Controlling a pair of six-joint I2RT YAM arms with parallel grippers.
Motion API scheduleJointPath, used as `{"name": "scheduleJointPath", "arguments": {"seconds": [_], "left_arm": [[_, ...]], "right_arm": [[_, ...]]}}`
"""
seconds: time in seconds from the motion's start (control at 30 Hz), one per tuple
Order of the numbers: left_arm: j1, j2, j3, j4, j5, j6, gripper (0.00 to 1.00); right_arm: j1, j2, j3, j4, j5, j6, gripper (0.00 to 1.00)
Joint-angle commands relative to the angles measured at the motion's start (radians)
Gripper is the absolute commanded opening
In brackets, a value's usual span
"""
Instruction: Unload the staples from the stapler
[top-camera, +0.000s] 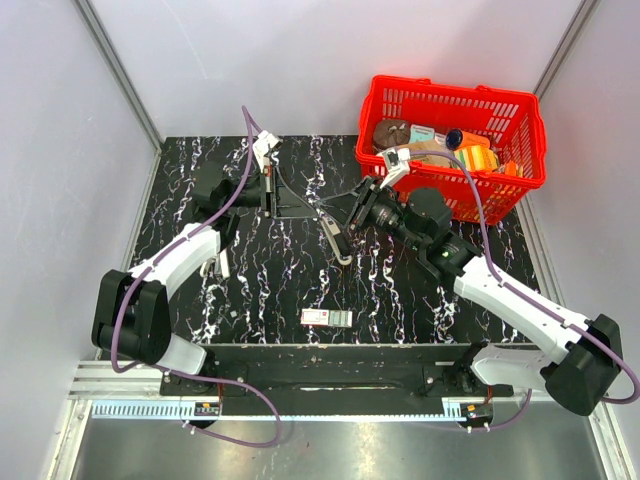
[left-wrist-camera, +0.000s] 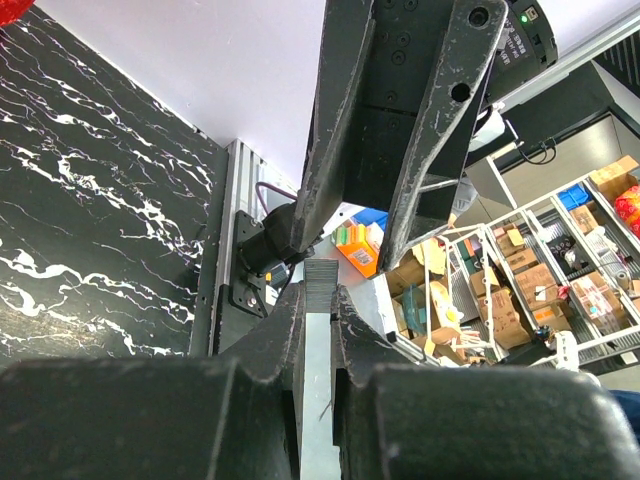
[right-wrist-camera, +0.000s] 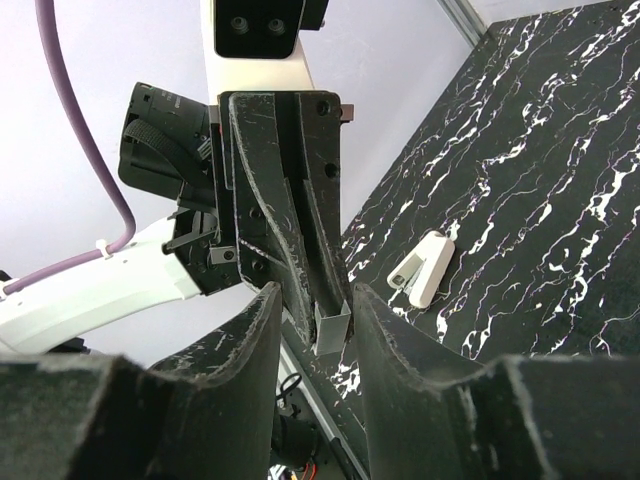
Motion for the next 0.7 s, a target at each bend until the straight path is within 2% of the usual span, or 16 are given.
{"name": "scheduleJointPath", "arguments": {"seconds": [0.0, 0.37, 0.47, 0.67], "left_arm": [[-0.004, -0.047, 0.009, 0.058, 0.001, 0.002, 0.0], [-0.006, -0.059, 0.007, 0.048, -0.001, 0.011, 0.0], [-0.006, -0.057, 0.007, 0.038, 0.001, 0.016, 0.0], [-0.006, -0.066, 0.01, -0.035, -0.011, 0.073, 0.0]], "right_arm": [[0.003, 0.006, 0.004, 0.041, 0.003, -0.004, 0.39], [0.006, 0.017, -0.004, 0.054, 0.007, 0.0, 0.38], [0.006, 0.019, -0.006, 0.06, 0.004, 0.003, 0.33], [0.004, 0.023, 0.007, 0.054, -0.014, 0.013, 0.11]]}}
